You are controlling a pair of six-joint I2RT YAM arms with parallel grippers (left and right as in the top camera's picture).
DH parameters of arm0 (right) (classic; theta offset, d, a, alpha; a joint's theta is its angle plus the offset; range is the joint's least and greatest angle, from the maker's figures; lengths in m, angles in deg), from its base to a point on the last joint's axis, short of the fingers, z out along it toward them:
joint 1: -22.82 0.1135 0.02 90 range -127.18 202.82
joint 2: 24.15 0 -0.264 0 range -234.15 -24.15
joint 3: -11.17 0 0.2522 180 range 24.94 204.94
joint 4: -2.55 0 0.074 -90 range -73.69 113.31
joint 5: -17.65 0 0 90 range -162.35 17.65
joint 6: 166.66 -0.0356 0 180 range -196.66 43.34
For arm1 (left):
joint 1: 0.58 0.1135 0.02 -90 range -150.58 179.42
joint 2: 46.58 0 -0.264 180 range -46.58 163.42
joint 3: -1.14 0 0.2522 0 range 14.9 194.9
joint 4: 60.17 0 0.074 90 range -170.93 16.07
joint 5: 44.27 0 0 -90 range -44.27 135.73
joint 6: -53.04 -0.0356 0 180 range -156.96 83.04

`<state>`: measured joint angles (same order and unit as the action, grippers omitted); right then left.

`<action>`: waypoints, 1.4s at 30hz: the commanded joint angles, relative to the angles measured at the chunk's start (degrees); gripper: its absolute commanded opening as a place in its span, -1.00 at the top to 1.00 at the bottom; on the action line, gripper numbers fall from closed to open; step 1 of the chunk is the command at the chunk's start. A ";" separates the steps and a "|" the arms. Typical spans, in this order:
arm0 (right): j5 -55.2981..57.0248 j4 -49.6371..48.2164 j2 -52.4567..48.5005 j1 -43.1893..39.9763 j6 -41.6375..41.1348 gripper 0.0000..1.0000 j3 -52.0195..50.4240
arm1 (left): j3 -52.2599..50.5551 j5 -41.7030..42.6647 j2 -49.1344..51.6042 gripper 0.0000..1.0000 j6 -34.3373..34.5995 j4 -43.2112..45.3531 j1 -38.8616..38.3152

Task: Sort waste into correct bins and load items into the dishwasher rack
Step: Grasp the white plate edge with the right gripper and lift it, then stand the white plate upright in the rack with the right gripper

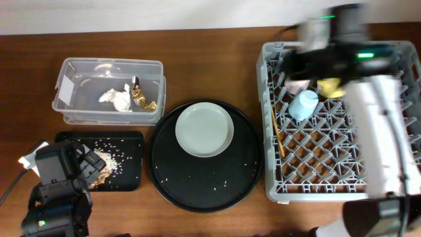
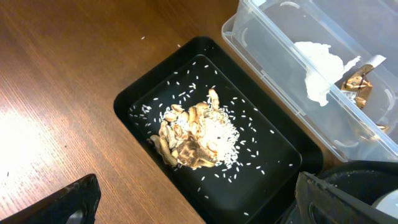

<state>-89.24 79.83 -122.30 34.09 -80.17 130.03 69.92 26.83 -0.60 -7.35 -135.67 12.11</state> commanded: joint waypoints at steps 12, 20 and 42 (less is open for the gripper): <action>16.74 -0.35 -28.46 17.55 -6.05 0.21 -0.61 | 0.52 -0.15 -0.17 -0.99 0.33 -0.09 0.13; 16.70 -5.66 -28.68 15.61 -6.47 0.21 -8.52 | 0.52 -0.15 -0.17 -0.99 0.33 -0.09 0.13; 53.24 26.18 5.81 -10.01 -1.25 0.92 12.33 | 0.52 -0.15 -0.17 -0.99 0.33 -0.09 0.13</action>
<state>-46.88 106.46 -118.06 28.28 -81.54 141.84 69.92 26.85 -0.60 -7.35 -135.69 12.15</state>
